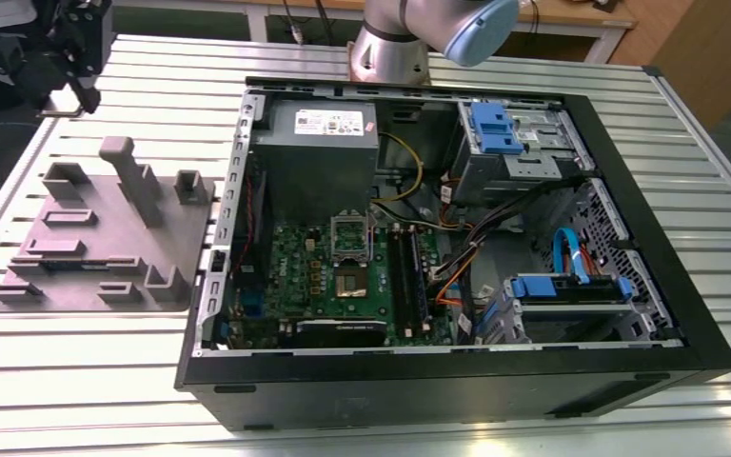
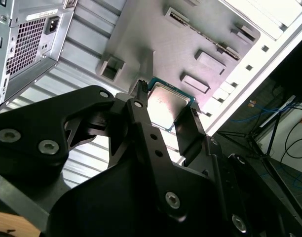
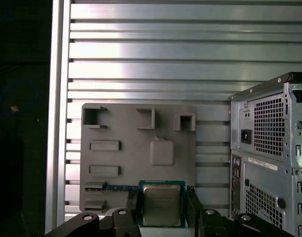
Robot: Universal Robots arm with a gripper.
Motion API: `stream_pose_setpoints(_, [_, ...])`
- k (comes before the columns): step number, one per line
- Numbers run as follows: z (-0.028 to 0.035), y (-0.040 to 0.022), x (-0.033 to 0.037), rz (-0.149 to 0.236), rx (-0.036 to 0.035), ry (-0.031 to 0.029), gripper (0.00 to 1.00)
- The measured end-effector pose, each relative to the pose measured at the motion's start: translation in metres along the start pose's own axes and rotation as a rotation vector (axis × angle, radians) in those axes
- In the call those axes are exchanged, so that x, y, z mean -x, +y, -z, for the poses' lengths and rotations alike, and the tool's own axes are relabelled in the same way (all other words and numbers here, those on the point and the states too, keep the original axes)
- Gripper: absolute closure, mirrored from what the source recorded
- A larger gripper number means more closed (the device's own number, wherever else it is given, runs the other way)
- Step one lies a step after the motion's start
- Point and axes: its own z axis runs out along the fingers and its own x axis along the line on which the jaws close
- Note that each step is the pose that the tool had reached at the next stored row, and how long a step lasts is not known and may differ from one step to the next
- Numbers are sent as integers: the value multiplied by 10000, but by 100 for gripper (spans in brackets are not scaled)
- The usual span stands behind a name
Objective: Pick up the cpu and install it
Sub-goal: 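Pick up the cpu and move it towards the insertion slot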
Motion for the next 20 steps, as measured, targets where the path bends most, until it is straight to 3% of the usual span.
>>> stream_pose_setpoints(20, [1,0,98,-1,1,0,53])
